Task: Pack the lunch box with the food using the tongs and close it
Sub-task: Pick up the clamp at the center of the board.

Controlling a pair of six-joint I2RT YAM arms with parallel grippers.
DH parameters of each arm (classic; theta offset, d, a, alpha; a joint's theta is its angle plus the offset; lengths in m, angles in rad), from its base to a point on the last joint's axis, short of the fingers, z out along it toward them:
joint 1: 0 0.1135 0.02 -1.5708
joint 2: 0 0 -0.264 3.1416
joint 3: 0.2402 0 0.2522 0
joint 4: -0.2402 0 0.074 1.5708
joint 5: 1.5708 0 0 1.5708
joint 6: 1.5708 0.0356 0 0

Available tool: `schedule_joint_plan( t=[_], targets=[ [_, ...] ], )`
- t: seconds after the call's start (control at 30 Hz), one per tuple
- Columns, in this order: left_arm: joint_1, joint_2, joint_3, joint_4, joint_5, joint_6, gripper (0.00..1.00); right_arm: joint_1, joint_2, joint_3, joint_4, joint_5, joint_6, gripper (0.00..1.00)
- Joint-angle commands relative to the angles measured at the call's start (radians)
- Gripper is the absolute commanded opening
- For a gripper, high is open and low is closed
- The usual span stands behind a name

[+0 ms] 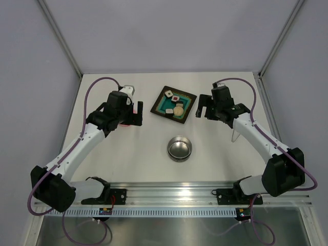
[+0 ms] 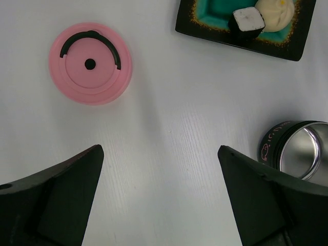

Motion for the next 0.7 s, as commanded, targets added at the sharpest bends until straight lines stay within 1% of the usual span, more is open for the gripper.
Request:
schedule_joint_plan(
  t=[0.0, 0.17, 0.27, 0.3, 0.33, 0.43, 0.47, 0.63, 0.67],
  targets=[
    [0.002, 0.009, 0.049, 0.023, -0.007, 0.037, 0.99, -0.002, 0.009, 0.015, 0.039, 0.024, 0.032, 1.0],
    [0.002, 0.021, 0.063, 0.013, -0.004, 0.038, 0.99, -0.002, 0.003, 0.027, -0.009, 0.086, 0.045, 0.99],
    [0.002, 0.028, 0.066, 0.013, 0.013, 0.033, 0.99, -0.002, -0.005, 0.033, -0.041, 0.157, 0.057, 0.99],
    [0.002, 0.03, 0.067, 0.011, 0.016, 0.03, 0.99, -0.004, -0.003, 0.039, -0.077, 0.177, 0.051, 0.99],
    [0.002, 0.033, 0.069, 0.009, 0.02, 0.029, 0.99, -0.018, -0.002, 0.05, -0.102, 0.233, 0.054, 1.0],
    [0.002, 0.038, 0.069, 0.013, 0.035, 0.02, 0.99, -0.083, -0.005, 0.065, -0.17, 0.232, 0.059, 0.99],
    [0.002, 0.039, 0.07, 0.013, 0.047, 0.015, 0.99, -0.137, -0.021, 0.053, -0.18, 0.22, 0.059, 0.99],
    [0.002, 0.058, 0.096, -0.017, 0.093, 0.015, 0.99, -0.287, -0.1, 0.002, -0.214, 0.185, 0.075, 0.99],
    [0.002, 0.061, 0.098, -0.017, 0.087, 0.015, 0.99, -0.348, -0.115, -0.014, -0.223, 0.182, 0.098, 0.99]
  ],
)
